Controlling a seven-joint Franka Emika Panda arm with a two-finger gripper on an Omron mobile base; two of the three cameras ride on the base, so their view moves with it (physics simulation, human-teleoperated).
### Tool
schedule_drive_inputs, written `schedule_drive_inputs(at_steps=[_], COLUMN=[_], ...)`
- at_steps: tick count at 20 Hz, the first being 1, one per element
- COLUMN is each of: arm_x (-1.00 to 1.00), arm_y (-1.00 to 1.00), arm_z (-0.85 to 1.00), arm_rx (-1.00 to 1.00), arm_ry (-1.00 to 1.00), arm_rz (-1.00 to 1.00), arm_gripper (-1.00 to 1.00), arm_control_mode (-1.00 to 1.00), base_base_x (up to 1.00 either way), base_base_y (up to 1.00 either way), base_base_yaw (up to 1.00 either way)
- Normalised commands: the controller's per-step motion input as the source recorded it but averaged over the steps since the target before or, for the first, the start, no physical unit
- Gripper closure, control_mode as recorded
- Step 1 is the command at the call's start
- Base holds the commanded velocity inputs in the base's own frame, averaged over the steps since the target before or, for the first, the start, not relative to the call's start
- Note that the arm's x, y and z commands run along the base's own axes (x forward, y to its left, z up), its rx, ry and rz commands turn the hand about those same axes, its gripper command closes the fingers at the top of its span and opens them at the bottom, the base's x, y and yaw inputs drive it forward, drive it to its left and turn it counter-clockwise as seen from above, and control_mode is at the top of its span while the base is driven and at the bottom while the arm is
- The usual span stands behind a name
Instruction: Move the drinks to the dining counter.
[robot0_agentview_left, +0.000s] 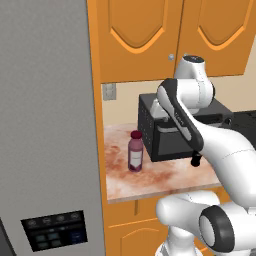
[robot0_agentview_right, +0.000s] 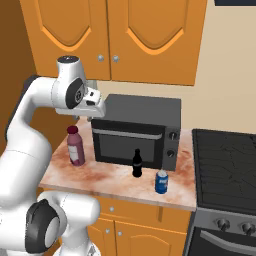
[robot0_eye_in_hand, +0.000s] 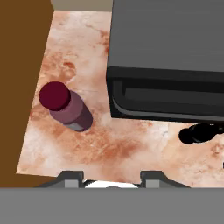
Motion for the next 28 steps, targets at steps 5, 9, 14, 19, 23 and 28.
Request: schedule_drive_inputs(at_steps=[5,9,14,19,23,28], arm_x=[-0.18,-0.33,-0.49,-0.47,-0.4,-0.15], arm_y=[0.21,0.23,0.0,0.0,0.0,0.03], arm_z=[0.0,-0.02,-0.08,-0.18,-0.24,-0.21], arm_rx=[0.01,0.06,0.1,0.06,0.0,-0.03], arm_ry=[0.0,0.0,0.0,0.0,0.0,0.0], arm_rz=[0.0,0.0,-0.03,-0.1,-0.16,-0.25], arm_gripper=[-1.0,-1.0,-1.0,-1.0,-1.0,-1.0], arm_control_mode=[-1.0,-1.0,-1.0,-1.0,-1.0,-1.0], base_base_x=[0.0,0.0,0.0,0.0,0.0,0.0], base_base_y=[0.0,0.0,0.0,0.0,0.0,0.0], base_base_yaw=[0.0,0.0,0.0,0.0,0.0,0.0])
